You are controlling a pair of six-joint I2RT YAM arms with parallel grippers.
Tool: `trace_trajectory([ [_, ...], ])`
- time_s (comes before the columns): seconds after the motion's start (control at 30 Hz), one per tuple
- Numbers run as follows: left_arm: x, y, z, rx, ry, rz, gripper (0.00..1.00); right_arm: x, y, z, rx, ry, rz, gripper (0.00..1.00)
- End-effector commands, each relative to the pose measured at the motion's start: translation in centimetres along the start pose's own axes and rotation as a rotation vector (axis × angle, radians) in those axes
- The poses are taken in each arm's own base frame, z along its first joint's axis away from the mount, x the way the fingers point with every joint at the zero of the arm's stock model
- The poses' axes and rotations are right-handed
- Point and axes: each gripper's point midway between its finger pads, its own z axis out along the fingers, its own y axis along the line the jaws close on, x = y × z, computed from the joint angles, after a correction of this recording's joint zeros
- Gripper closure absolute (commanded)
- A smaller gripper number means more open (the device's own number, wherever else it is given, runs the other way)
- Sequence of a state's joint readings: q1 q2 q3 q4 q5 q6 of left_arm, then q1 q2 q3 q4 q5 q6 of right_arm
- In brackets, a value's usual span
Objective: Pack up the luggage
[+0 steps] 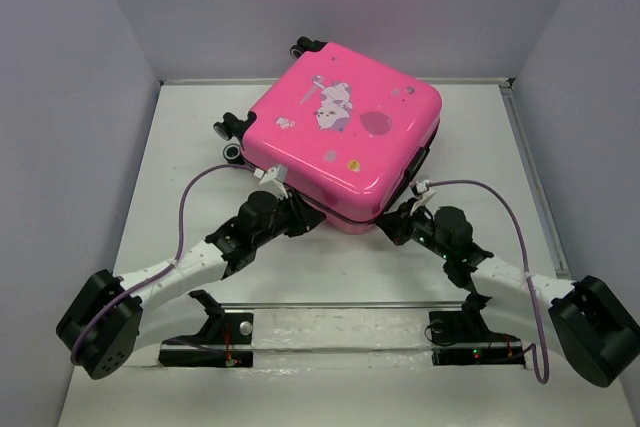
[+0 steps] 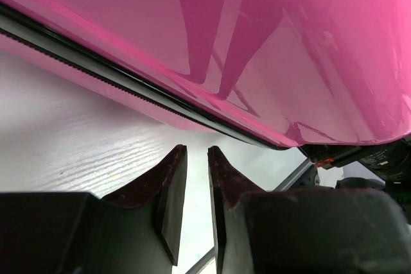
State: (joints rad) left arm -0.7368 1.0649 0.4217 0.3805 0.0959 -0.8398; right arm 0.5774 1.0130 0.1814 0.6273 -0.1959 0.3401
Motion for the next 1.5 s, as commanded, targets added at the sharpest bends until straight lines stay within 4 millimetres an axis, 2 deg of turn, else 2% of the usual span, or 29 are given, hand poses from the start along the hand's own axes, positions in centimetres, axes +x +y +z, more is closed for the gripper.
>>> trace_trajectory([
  [0.0, -3.3, -3.7, 0.2, 0.087, -0.105, 0.022, 0.70, -6.7, 2.2, 0.7, -0.082, -0.238, -0.035, 0.93],
  [0.1, -4.4, -4.6, 0.3, 0.096, -0.133, 0.031, 0.70, -6.3, 3.3, 0.3, -0.135, -0.218, 0.009, 0.93],
  [0.13, -4.8, -4.9, 0.4, 0.100, -0.142, 0.034, 0.70, -4.7, 3.6, 0.2, -0.134, -0.153, 0.039, 0.93],
  [0.23, -5.6, -6.1, 1.2, 0.116, -0.150, 0.044, 0.70, -2.8, 4.4, -0.6, -0.120, -0.078, 0.071, 0.93],
  [0.27, -5.6, -6.2, 1.6, 0.121, -0.145, 0.048, 0.70, -0.2, 4.8, -1.1, -0.107, 0.026, 0.093, 0.93],
  [0.33, -6.0, -6.9, 2.3, 0.134, -0.146, 0.049, 0.70, 2.3, 5.0, -2.4, -0.062, 0.124, 0.118, 0.93],
  [0.43, -6.2, -7.6, 2.8, 0.155, -0.150, 0.045, 0.70, 4.8, 5.4, -4.0, -0.026, 0.243, 0.157, 0.93],
  [0.47, -6.1, -7.7, 3.0, 0.156, -0.149, 0.043, 0.70, 5.0, 5.7, -4.3, -0.027, 0.260, 0.161, 0.93],
  [0.53, -5.9, -7.6, 3.5, 0.151, -0.142, 0.039, 0.70, 4.5, 7.3, -4.8, -0.046, 0.277, 0.160, 0.93],
  [0.57, -5.9, -7.4, 3.8, 0.145, -0.140, 0.032, 0.70, 5.1, 7.4, -5.0, -0.031, 0.315, 0.157, 0.93],
  [0.63, -5.9, -7.7, 4.0, 0.151, -0.141, 0.031, 0.70, 5.3, 8.9, -4.9, -0.065, 0.342, 0.154, 0.93],
  [0.67, -5.8, -7.7, 4.3, 0.151, -0.138, 0.031, 0.70, 5.2, 9.8, -4.2, -0.074, 0.357, 0.158, 0.93],
  [0.7, -5.8, -7.9, 4.3, 0.154, -0.134, 0.030, 0.70, 3.7, 11.4, -3.8, -0.122, 0.312, 0.161, 0.93],
  [0.73, -6.0, -8.3, 4.4, 0.163, -0.137, 0.032, 0.70, 5.3, 12.4, -3.2, -0.124, 0.366, 0.134, 0.93],
  [0.77, -5.8, -8.5, 4.5, 0.165, -0.132, 0.036, 0.70, 3.5, 14.3, -2.0, -0.142, 0.324, 0.128, 0.93],
  [0.8, -5.9, -8.9, 4.5, 0.173, -0.134, 0.038, 0.70, 5.0, 13.7, -0.3, -0.064, 0.359, 0.092, 0.93],
  [0.83, -5.9, -9.0, 4.5, 0.176, -0.133, 0.040, 0.70, 5.1, 14.4, 0.4, -0.044, 0.357, 0.075, 0.93],
  [0.9, -5.9, -9.3, 4.3, 0.185, -0.124, 0.049, 0.71, 3.0, 14.7, 2.9, 0.031, 0.285, 0.095, 0.93],
  [0.93, -5.7, -9.0, 4.3, 0.170, -0.112, 0.053, 0.71, 2.6, 14.8, 3.8, 0.048, 0.255, 0.109, 0.93],
  [1.0, -5.7, -9.3, 3.8, 0.169, -0.103, 0.066, 0.71, 0.7, 15.0, 4.8, 0.062, 0.171, 0.127, 0.93],
  [1.03, -5.8, -9.4, 3.6, 0.169, -0.098, 0.076, 0.71, -0.1, 14.3, 5.3, 0.102, 0.117, 0.127, 0.93],
  [1.13, -6.0, -9.3, 2.7, 0.138, -0.088, 0.086, 0.71, -3.9, 14.6, 6.7, 0.102, -0.094, 0.183, 0.93],
  [1.2, -7.8, -10.2, 1.3, 0.141, -0.144, 0.094, 0.70, -3.5, 14.0, 7.3, 0.102, -0.146, 0.190, 0.93],
  [1.27, -10.2, -9.6, -0.1, 0.088, -0.199, 0.101, 0.63, -4.3, 14.5, 7.1, 0.073, -0.180, 0.238, 0.93],
  [1.3, -11.4, -9.5, -0.7, 0.078, -0.223, 0.105, 0.57, -3.9, 14.5, 7.0, 0.068, -0.171, 0.238, 0.93],
  [1.33, -13.9, -8.9, -1.5, 0.040, -0.268, 0.097, 0.39, -3.8, 14.6, 6.6, 0.052, -0.162, 0.241, 0.93],
  [1.37, -15.0, -8.8, -2.0, 0.037, -0.275, 0.099, 0.29, -2.9, 14.1, 6.3, 0.068, -0.128, 0.233, 0.93],
  [1.4, -16.3, -8.4, -2.4, 0.028, -0.289, 0.097, 0.17, -3.1, 14.2, 5.7, 0.056, -0.120, 0.242, 0.93],
  [1.47, -19.5, -8.5, -3.3, 0.040, -0.326, 0.087, 0.09, -2.3, 14.1, 4.8, 0.043, -0.082, 0.247, 0.93],
])
